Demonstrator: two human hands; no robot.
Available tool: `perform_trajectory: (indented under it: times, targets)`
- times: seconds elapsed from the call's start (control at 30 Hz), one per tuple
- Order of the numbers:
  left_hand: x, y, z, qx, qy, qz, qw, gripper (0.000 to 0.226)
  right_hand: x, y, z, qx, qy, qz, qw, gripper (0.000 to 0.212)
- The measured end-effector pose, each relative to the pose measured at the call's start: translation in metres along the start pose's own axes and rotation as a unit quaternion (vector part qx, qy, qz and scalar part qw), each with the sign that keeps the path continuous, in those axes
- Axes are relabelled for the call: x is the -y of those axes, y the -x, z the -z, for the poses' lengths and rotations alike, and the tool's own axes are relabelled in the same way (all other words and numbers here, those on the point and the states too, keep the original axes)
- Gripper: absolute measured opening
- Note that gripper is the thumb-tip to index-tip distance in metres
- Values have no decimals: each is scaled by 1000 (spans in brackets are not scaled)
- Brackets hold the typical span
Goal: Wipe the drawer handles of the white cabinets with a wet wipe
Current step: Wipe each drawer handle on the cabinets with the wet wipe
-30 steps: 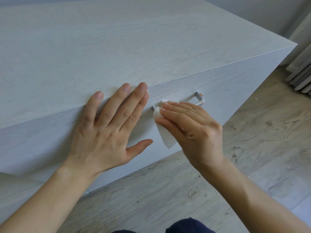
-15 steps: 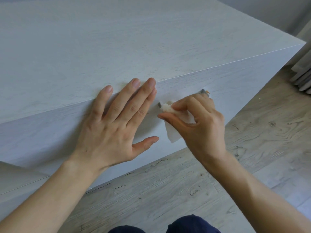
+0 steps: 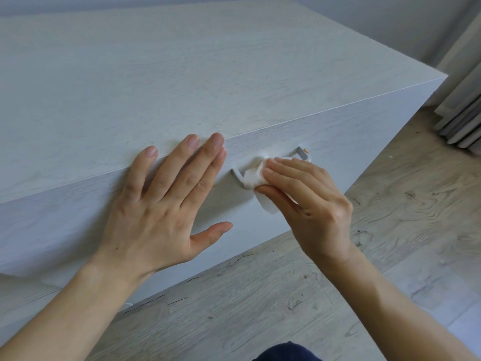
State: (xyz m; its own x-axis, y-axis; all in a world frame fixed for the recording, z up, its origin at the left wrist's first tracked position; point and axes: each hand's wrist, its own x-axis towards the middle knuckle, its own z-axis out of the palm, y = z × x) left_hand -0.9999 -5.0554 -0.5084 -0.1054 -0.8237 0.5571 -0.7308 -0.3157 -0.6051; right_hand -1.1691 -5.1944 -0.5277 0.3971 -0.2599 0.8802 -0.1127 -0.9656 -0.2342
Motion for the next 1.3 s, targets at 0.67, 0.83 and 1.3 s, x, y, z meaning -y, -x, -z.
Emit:
perform_trajectory:
  times: [0.67, 0.83, 1.3]
  targets:
    - [-1, -1, 2, 7, 0, 9, 1000, 84, -28, -5, 16, 5, -12, 20, 1000, 13]
    - [-1, -1, -1, -8, -8, 3, 1000, 84, -5, -2, -10, 25, -50, 51, 997, 11]
    - [1, -1, -1, -5, -17, 3, 1000, 83, -43, 1, 20, 10, -21, -4, 1000, 20]
